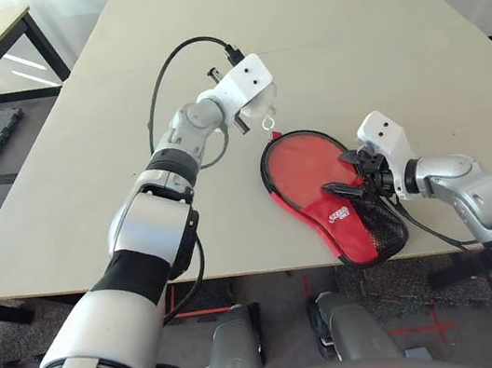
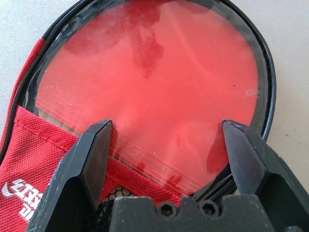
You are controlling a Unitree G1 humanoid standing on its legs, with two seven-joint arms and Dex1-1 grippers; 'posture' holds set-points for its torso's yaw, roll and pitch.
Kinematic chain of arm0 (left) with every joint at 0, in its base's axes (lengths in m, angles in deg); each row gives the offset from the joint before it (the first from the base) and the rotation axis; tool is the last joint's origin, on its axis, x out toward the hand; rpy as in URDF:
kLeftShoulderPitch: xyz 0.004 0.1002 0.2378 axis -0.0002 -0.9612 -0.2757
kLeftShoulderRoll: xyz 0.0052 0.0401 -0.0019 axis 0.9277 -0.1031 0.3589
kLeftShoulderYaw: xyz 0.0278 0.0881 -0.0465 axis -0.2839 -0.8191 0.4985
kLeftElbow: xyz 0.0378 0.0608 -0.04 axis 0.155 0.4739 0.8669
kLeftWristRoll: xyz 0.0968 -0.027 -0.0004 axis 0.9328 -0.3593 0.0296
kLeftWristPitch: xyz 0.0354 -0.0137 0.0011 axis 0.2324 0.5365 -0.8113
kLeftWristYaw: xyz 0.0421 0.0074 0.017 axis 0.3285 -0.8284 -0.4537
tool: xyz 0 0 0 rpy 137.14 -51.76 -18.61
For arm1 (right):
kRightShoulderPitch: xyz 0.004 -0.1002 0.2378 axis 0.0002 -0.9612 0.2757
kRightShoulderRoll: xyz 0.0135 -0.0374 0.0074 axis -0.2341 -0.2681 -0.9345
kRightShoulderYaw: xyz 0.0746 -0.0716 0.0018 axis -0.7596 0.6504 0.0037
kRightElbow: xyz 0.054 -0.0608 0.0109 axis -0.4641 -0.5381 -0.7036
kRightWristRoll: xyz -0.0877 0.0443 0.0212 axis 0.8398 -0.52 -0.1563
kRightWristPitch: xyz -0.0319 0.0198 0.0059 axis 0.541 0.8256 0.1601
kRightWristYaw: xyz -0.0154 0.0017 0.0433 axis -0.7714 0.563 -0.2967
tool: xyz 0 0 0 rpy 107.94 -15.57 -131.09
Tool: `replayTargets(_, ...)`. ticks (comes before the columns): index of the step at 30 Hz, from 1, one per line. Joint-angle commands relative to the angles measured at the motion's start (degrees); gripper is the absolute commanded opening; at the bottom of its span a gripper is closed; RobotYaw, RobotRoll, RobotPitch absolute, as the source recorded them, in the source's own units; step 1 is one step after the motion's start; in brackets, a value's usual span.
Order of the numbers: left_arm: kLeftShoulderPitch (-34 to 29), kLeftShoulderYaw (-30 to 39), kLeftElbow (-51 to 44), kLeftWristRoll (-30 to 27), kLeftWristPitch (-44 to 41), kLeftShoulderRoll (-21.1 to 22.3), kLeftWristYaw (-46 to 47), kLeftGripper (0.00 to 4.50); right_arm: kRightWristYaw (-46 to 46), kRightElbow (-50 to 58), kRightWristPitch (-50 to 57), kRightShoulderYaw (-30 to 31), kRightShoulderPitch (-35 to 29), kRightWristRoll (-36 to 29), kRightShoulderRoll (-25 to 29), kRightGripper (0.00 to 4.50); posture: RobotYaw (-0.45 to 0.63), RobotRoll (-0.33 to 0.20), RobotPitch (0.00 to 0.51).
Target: Store the ping-pong paddle in its case and zip it.
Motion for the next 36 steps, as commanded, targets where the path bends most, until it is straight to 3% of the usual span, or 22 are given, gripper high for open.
replayTargets(1, 2.57, 0.66, 0.02, 0.35, 1.71, -1.56, -0.40, 0.03, -0.25, -1.88, 3.91, 2.91, -3.23, 0.85, 0.41, 4.50, -0.07, 0.000, 0.133)
replayTargets(9, -0.16, 4.84, -1.11, -5.16, 0.28, -6.78, -18.38, 0.03, -0.77, -1.22, 4.34, 2.46, -3.71, 0.61, 0.54, 4.50, -0.07, 0.000, 0.134)
replayTargets(10, -0.21, 5.42, -1.31, -5.59, 0.19, -7.08, -19.09, 0.77, -0.78, -1.26, 4.32, 2.47, -3.72, 0.60, 0.53, 4.50, -0.07, 0.000, 0.134)
replayTargets(19, 0.35, 9.02, -3.06, -9.54, -2.36, -8.32, -25.70, 4.32, -0.78, -2.06, 3.85, 2.76, -3.11, 0.60, 0.35, 4.50, -0.06, 0.000, 0.131)
replayTargets(20, 0.41, 9.29, -3.16, -9.76, -2.60, -8.33, -26.03, 4.49, -0.76, -2.15, 3.82, 2.80, -3.03, 0.60, 0.32, 4.50, -0.06, 0.000, 0.131)
replayTargets(31, 1.13, 13.03, -4.86, -13.42, -6.20, -7.32, -28.33, 4.49, -0.68, -3.62, 3.16, 3.41, -2.01, 0.82, -0.18, 4.50, -0.04, 0.000, 0.122)
replayTargets(36, 1.12, 12.79, -6.63, -14.02, -9.42, -2.62, -35.91, 4.49, -0.68, -4.43, 2.64, 3.79, -1.38, 0.98, -0.52, 4.50, -0.03, 0.000, 0.118)
